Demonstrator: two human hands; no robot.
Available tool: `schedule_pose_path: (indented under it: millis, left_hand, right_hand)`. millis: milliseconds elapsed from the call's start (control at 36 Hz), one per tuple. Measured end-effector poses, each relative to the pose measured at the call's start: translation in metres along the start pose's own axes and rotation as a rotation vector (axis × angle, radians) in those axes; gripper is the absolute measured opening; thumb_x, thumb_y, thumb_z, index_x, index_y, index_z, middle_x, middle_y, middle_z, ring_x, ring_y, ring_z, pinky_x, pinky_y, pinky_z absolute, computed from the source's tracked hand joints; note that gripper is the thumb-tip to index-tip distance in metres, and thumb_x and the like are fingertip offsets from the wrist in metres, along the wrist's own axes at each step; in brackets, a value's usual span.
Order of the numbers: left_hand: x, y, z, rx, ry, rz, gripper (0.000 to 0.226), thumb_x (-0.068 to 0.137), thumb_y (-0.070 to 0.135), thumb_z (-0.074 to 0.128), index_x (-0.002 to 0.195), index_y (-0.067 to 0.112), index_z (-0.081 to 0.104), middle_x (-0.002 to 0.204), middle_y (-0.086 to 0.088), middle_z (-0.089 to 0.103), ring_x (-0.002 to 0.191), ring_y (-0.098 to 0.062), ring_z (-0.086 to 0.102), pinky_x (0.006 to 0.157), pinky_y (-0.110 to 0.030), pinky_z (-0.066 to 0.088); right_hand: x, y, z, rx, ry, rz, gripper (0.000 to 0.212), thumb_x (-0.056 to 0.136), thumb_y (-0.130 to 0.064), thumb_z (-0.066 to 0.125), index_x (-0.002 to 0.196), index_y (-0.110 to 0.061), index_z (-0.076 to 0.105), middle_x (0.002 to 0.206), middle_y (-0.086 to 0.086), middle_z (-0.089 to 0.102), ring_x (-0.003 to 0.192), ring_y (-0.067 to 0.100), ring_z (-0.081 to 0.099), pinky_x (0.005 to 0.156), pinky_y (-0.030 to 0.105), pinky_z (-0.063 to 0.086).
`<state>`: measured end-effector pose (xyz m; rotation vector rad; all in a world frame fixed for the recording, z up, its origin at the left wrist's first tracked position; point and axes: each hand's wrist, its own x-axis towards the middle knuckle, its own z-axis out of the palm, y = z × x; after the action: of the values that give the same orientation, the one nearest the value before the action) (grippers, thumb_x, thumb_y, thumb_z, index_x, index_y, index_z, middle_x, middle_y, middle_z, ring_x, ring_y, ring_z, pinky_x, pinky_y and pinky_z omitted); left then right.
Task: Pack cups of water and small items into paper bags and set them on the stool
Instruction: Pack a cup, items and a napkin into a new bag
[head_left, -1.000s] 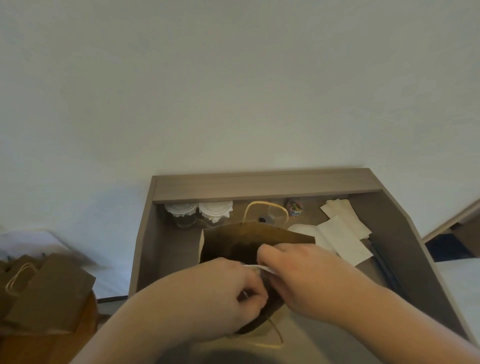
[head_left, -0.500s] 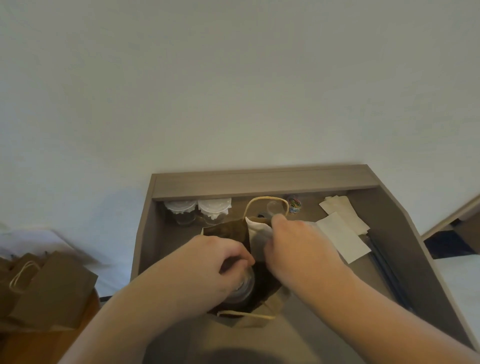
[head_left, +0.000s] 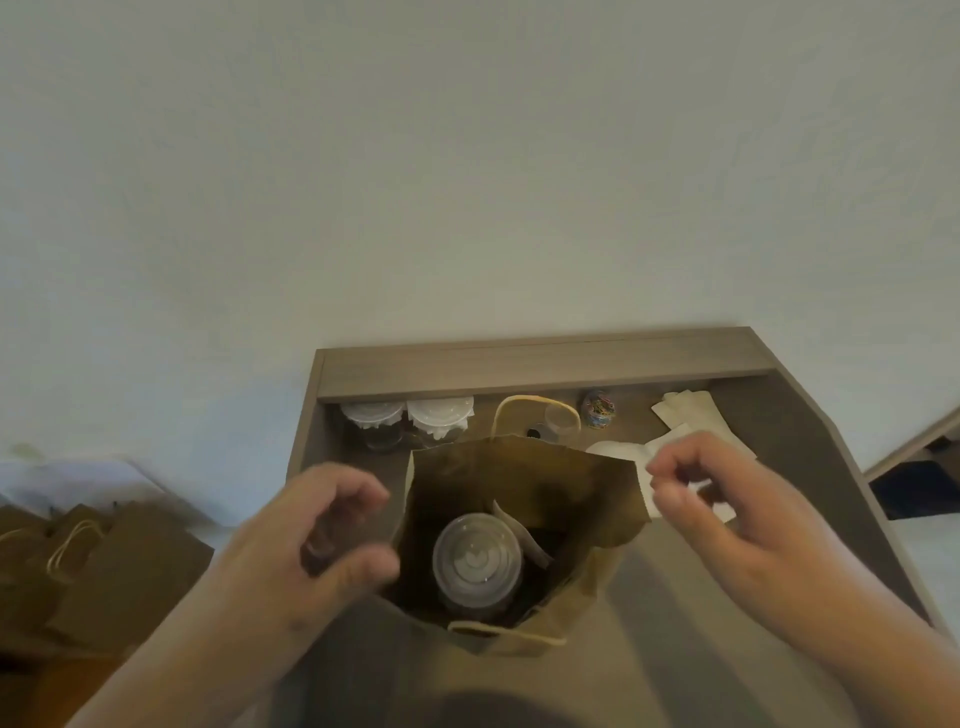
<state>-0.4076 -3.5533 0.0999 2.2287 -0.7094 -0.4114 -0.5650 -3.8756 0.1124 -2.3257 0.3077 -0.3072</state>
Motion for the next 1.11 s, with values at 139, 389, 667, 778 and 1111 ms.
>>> schedule_pose_path:
  millis: [139,389,667,778,1111]
  left_hand:
    - [-0.005,-0.030,0.016,-0.012,-0.298,-0.134,0.098,0.042,0.077,0.093,0.127,0.054,0.050,0.125,0.037,0.058,0.121,0.005,0.056,0.103,-0.018,0.045]
    - [0.009,-0.038,0.038,0.097,-0.063,-0.011,0.060,0.072,0.047,0.091,0.122,0.046,0.057,0.115,0.032,0.063,0.113,0.007,0.058,0.092,-0.013,0.051]
    - [0.005,-0.047,0.045,0.189,0.022,0.202,0.070,0.084,0.052,0.069,0.146,0.056,0.036,0.125,0.037,0.043,0.115,0.005,0.054,0.088,-0.008,0.050]
    - [0.005,-0.046,0.044,0.286,-0.046,0.259,0.038,0.088,0.056,0.055,0.127,0.057,0.054,0.127,0.036,0.035,0.110,0.003,0.055,0.085,-0.005,0.045]
    - [0.008,-0.042,0.048,0.342,0.083,0.261,0.012,0.091,0.056,0.055,0.093,0.044,0.059,0.106,0.028,0.054,0.079,0.002,0.061,0.064,0.000,0.041]
  right_hand:
    - [-0.016,0.050,0.027,0.100,-0.197,0.161,0.078,0.055,-0.082,0.086,0.122,-0.055,0.057,0.123,-0.021,0.065,0.119,0.001,0.060,0.097,0.026,0.049]
    - [-0.012,0.060,0.064,0.191,0.066,0.111,0.062,0.072,-0.043,0.087,0.122,-0.045,0.052,0.108,-0.014,0.070,0.106,0.014,0.069,0.088,0.029,0.058]
    - [-0.022,0.063,0.065,-0.032,-0.032,-0.028,0.072,0.086,-0.053,0.074,0.149,-0.060,0.040,0.130,-0.027,0.049,0.118,0.005,0.058,0.098,0.020,0.050]
    - [-0.011,0.066,0.051,-0.165,-0.183,0.028,0.022,0.090,-0.061,0.065,0.111,-0.054,0.064,0.128,-0.026,0.045,0.119,0.002,0.053,0.102,0.030,0.048]
    - [0.006,0.044,0.039,-0.166,-0.209,-0.078,0.006,0.096,-0.042,0.069,0.093,-0.042,0.064,0.104,-0.018,0.061,0.104,0.009,0.060,0.090,0.029,0.050]
